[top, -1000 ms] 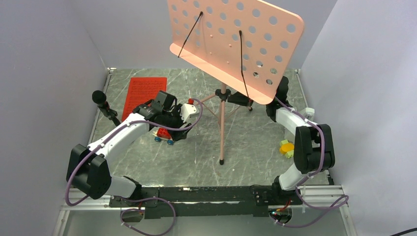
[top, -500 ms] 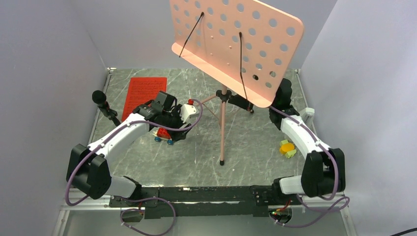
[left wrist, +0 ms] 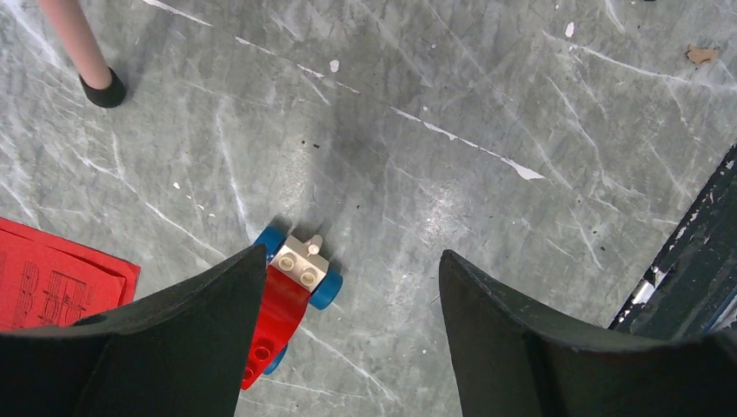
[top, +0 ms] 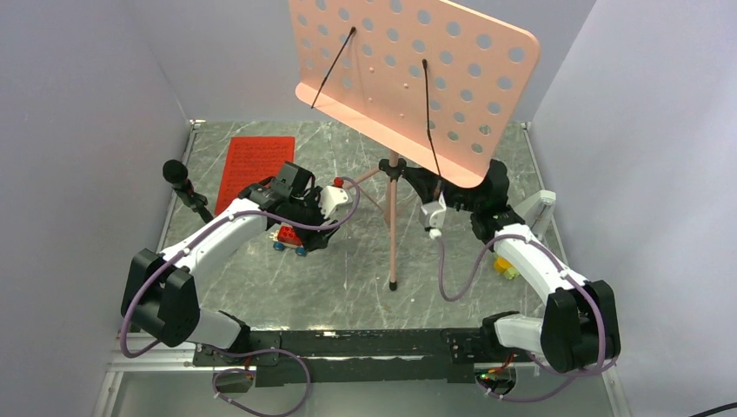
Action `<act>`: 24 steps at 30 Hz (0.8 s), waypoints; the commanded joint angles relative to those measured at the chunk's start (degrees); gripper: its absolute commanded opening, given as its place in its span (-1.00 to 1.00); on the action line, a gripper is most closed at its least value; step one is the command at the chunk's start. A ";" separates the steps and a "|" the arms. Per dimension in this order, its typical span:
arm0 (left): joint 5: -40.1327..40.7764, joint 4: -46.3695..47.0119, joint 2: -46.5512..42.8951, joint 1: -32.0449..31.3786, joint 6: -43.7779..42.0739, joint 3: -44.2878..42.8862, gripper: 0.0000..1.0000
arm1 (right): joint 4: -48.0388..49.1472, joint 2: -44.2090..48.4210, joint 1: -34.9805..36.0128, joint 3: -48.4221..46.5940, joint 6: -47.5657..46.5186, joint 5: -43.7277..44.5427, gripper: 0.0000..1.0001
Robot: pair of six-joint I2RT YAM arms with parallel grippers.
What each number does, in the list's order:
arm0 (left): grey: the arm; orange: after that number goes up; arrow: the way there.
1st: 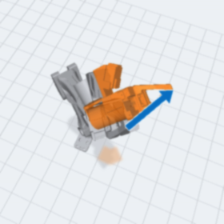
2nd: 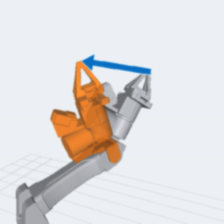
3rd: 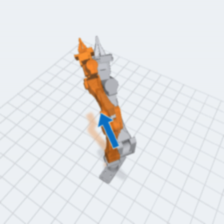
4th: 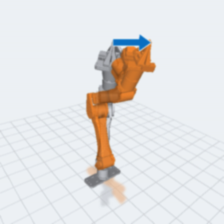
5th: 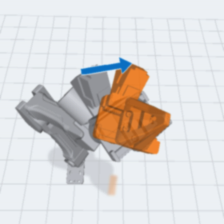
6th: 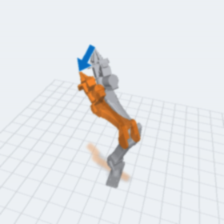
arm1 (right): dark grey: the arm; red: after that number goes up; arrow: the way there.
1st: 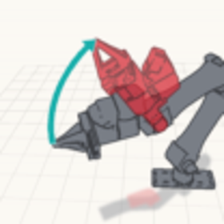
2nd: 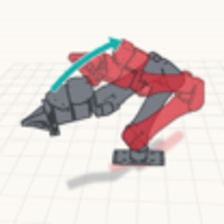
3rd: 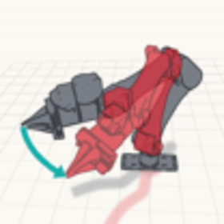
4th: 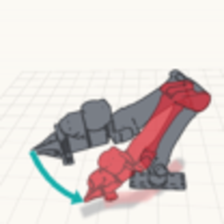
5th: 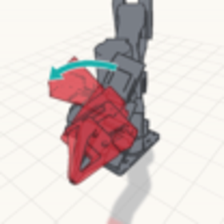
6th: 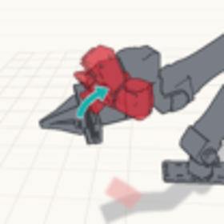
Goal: Pack up the instrument practice props
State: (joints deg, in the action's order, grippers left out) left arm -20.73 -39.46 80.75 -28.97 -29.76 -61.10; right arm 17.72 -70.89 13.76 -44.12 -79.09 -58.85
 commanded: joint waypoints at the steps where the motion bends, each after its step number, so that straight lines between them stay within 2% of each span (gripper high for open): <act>1: -1.22 2.14 -0.20 -0.16 -0.55 -2.02 0.54 | 6.93 1.15 0.64 5.48 -27.15 1.57 -0.55; 2: -1.46 2.57 -0.24 -0.16 -0.36 -1.95 0.54 | 8.34 1.39 0.65 6.27 -27.43 1.93 -0.29; 4: -1.95 3.50 -0.39 -0.18 -0.18 -1.80 0.54 | 10.57 2.43 0.49 7.73 -26.15 3.52 -0.05; 7: -2.39 4.87 -0.87 -0.20 0.11 -1.70 0.54 | 12.87 6.65 0.18 10.75 -20.22 7.35 0.11; 10: -3.14 6.09 -1.37 -0.08 0.76 -1.66 0.54 | 10.60 13.42 0.13 13.79 -9.28 12.71 0.26; 12: -3.76 6.80 -1.71 -0.07 1.22 -1.58 0.54 | 9.11 18.89 0.17 15.89 3.40 17.31 0.51; 14: -4.42 7.62 -1.95 -0.12 1.71 -1.35 0.55 | 4.12 23.70 0.30 16.47 16.59 22.58 0.62; 17: -4.28 9.24 -1.85 -0.10 3.53 -0.76 0.56 | -7.39 26.34 0.35 12.57 39.91 32.57 0.64; 19: -4.53 9.24 -1.46 -0.12 4.11 -0.76 0.56 | -18.01 23.68 -0.59 5.10 58.73 42.47 0.62; 21: -5.04 9.62 -1.46 -0.12 4.55 -0.59 0.56 | -28.34 19.92 -4.47 -0.25 76.55 39.69 0.56; 22: -5.18 9.89 -1.53 -0.04 5.06 -0.48 0.56 | -30.52 19.40 -6.29 -0.84 82.92 36.89 0.55; 24: -5.53 10.75 -1.61 -0.06 6.27 -0.33 0.56 | -27.81 19.07 -8.86 0.50 92.63 31.60 0.56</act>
State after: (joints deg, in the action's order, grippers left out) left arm -23.49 -31.86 80.71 -28.97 -26.22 -61.10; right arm 1.23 -50.30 9.58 -42.09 -24.51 -26.46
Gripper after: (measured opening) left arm 0.778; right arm 0.778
